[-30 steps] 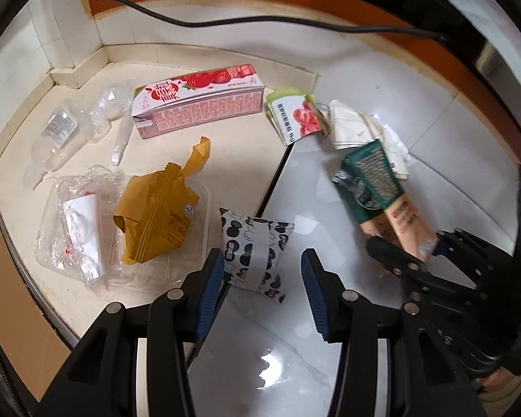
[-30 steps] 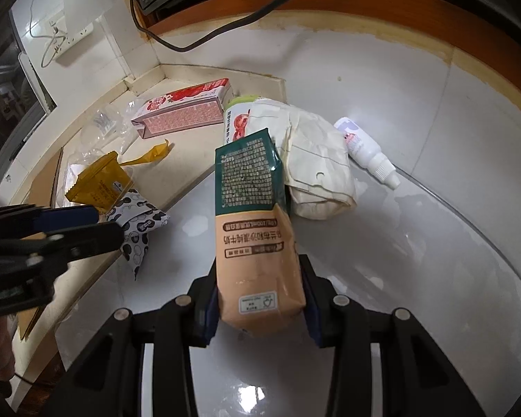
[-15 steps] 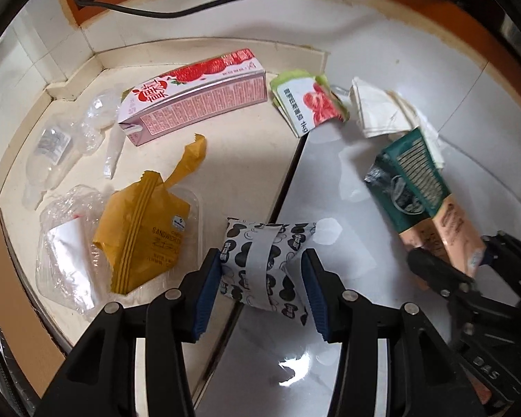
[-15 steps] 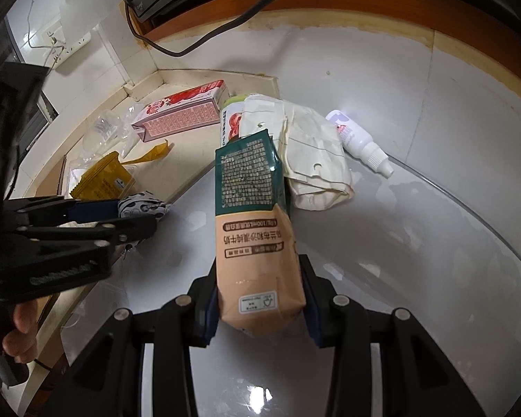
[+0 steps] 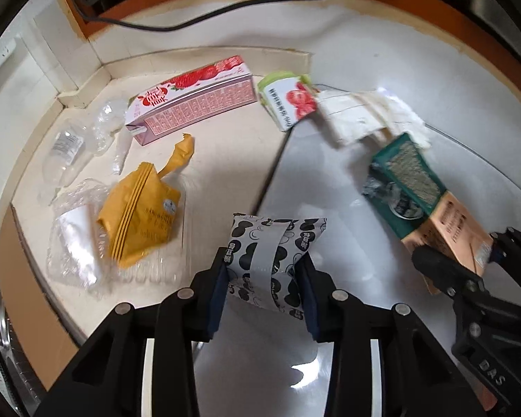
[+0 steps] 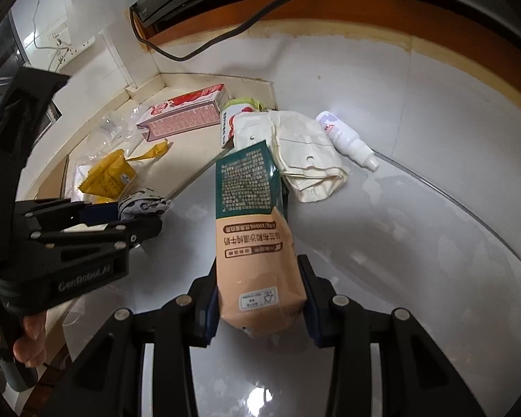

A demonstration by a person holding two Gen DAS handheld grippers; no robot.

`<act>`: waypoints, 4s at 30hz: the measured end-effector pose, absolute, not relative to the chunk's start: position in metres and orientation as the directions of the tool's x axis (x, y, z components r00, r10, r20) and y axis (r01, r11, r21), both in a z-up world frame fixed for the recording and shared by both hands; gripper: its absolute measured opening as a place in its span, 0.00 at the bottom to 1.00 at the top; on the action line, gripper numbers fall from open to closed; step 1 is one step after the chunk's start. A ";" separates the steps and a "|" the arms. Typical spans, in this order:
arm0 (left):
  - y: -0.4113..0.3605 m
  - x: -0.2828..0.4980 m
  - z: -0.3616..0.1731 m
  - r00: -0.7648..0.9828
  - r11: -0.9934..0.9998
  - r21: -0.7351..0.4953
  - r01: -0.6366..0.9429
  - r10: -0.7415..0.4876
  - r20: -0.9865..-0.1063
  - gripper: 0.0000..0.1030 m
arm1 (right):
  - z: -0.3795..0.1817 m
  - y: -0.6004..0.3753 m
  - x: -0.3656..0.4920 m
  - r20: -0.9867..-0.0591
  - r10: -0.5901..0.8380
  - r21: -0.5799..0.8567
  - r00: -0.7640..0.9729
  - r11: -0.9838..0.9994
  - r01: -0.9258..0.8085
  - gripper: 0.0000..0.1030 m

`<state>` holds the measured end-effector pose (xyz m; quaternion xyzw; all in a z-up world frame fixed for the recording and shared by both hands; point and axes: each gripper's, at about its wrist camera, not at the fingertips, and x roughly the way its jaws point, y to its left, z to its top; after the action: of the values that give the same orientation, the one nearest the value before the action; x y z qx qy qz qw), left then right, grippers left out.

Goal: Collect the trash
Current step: 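Carry the snack bag and patterned wrapper down over the floor bin, then open both tools to drop the bag and wrapper into the bin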

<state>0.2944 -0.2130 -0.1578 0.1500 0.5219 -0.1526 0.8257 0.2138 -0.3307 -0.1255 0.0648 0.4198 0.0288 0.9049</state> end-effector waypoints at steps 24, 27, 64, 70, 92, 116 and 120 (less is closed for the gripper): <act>-0.107 0.079 -0.053 0.478 0.891 0.004 0.455 -0.240 -0.845 0.34 | -0.081 -0.240 0.041 -0.703 0.121 0.180 0.700 0.984 0.011 0.37; -0.089 0.054 -0.046 0.482 0.894 -0.013 0.448 -0.254 -0.838 0.34 | -0.076 -0.219 0.012 -0.699 0.137 0.179 0.702 0.984 -0.014 0.37; -0.013 -0.021 -0.185 0.273 0.932 -0.062 0.358 -0.168 -0.947 0.34 | -0.198 -0.135 -0.049 -0.870 0.185 0.190 0.456 0.981 -0.035 0.37; -0.007 -0.005 -0.244 0.223 0.949 -0.068 0.307 -0.141 -0.965 0.34 | -0.252 -0.142 -0.027 -0.900 0.187 0.201 0.394 0.980 -0.005 0.37; 0.011 0.049 -0.405 0.097 0.979 -0.064 0.191 -0.084 -0.992 0.40 | -0.400 -0.140 0.048 -0.954 0.204 0.215 0.219 0.976 0.028 0.40; 0.001 0.050 -0.451 0.069 0.981 -0.034 0.189 -0.047 -0.996 0.54 | -0.441 -0.148 0.041 -0.967 0.173 0.192 0.190 0.977 0.091 0.49; -0.002 0.047 -0.443 0.085 0.978 -0.022 0.208 -0.040 -0.996 0.54 | -0.435 -0.147 0.039 -0.963 0.175 0.197 0.207 0.976 0.092 0.49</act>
<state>0.0471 -0.0022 -0.4432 0.0625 0.6712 -0.0846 0.7338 0.0392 -0.1468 -0.4351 0.1062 0.6292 0.0267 0.7695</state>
